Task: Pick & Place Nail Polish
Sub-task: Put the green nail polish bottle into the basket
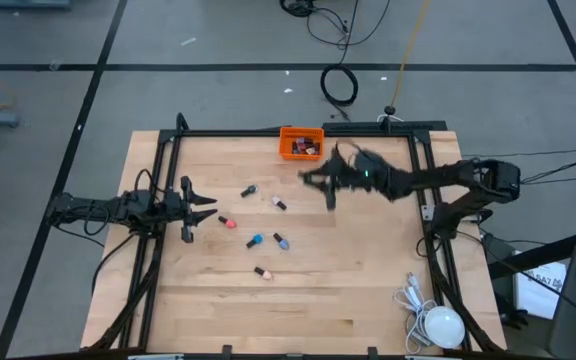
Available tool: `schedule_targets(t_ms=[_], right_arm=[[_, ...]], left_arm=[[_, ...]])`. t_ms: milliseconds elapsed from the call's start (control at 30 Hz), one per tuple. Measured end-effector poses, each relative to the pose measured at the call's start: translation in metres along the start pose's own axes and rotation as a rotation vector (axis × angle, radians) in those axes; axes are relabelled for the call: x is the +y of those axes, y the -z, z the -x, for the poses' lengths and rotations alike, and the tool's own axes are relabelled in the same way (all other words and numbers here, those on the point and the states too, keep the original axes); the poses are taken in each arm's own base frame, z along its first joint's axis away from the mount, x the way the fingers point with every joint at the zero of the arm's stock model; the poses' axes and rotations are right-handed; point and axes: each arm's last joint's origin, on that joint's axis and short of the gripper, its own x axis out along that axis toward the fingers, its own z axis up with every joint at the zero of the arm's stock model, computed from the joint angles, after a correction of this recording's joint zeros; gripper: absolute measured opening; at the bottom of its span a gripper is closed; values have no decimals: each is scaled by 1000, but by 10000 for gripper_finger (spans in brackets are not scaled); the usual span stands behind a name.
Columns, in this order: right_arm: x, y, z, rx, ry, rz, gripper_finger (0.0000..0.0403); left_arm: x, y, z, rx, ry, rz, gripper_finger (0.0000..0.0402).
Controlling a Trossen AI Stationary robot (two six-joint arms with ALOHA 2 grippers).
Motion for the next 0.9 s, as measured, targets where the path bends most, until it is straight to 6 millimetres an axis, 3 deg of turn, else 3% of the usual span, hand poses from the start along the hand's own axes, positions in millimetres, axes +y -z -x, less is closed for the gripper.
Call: schedule_targets(t_ms=[133,267,367,500,600,800,900], right_arm=[[-48,-5,8,47,155,-31,108],[-80,-6,13,49,251,-52,108],[-96,-5,2,73,247,-45,108],[-116,-2,-31,210,215,-66,108],[-133,-1,-52,326,285,-67,108],[-158,12,-64,418,339,-100,108],[-162,16,-64,419,346,-101,129]], left_arm=[[0,0,0,0,0,0,124],[0,0,0,0,0,-1,124],[0,0,0,0,0,1,124],[0,0,0,-1,-1,0,124],[0,0,0,0,-2,0,124],[0,0,0,0,-3,-1,124],[0,0,0,0,-3,1,124]])
